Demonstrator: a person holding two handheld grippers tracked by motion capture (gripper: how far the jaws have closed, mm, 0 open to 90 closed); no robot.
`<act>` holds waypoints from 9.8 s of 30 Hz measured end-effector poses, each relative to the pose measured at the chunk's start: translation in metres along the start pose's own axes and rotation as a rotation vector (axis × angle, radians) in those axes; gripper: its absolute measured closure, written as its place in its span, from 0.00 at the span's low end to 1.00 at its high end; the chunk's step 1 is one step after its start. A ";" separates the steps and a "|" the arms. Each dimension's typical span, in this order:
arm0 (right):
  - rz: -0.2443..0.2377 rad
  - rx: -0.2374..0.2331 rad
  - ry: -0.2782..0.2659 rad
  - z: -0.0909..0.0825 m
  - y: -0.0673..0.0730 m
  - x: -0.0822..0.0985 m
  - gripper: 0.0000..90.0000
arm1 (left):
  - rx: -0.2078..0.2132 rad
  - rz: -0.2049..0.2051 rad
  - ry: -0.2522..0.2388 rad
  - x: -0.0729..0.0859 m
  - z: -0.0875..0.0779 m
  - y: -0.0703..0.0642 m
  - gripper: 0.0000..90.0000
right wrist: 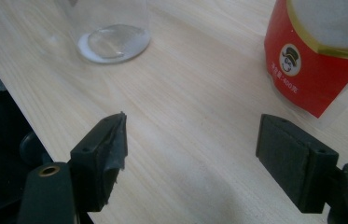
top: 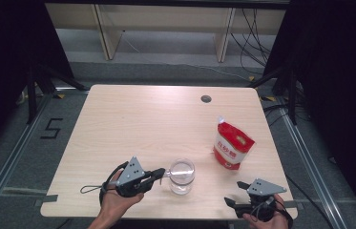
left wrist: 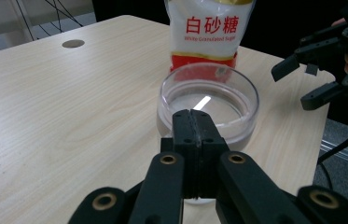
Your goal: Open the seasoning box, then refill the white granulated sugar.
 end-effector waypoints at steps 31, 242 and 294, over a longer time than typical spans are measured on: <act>-0.025 -0.081 -0.071 0.002 0.010 -0.009 0.53 | -0.014 0.023 -0.005 0.005 0.010 0.002 0.98; 0.036 0.125 -0.385 0.048 -0.051 -0.049 0.32 | 0.000 -0.056 0.077 0.063 -0.036 -0.007 0.17; 0.075 0.041 -0.430 0.073 -0.061 -0.053 0.34 | 0.023 -0.027 0.075 0.064 -0.035 -0.007 0.17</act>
Point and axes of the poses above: each handheld gripper's, and its own axes: z roughly forward along the jaws, x roughly out of its underside, y roughly to its left, the point moved 1 cm from there along z, roughly forward along the jaws, and after that the axes turned 15 degrees about z, right-handed, at the moved point
